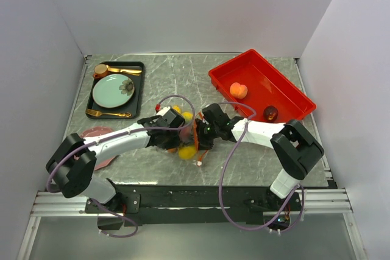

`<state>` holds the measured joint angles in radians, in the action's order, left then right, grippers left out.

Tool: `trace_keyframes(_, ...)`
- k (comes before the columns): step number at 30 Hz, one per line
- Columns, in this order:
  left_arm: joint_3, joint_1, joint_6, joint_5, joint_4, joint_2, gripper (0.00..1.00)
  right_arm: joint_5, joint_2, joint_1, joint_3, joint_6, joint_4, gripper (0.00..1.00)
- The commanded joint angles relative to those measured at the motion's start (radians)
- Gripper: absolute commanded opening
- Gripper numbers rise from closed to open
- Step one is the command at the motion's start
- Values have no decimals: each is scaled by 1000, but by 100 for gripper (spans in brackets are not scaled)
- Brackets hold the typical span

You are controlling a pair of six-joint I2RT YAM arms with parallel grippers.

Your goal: Open the zip-top bag and remove the fake food

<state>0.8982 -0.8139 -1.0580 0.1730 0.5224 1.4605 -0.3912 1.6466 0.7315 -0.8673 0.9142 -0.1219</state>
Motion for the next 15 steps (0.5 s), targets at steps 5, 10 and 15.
trace_keyframes(5, 28, -1, -57, 60, 59, 34, 1, 87, -126, -21, 10, 17, -64, 36)
trace_keyframes(10, 22, 15, -57, 42, 54, 20, 1, 117, -202, -64, 47, 28, -81, 36)
trace_keyframes(15, 37, 18, -48, 17, 41, 8, 1, 163, -290, -118, 50, 9, -165, 35)
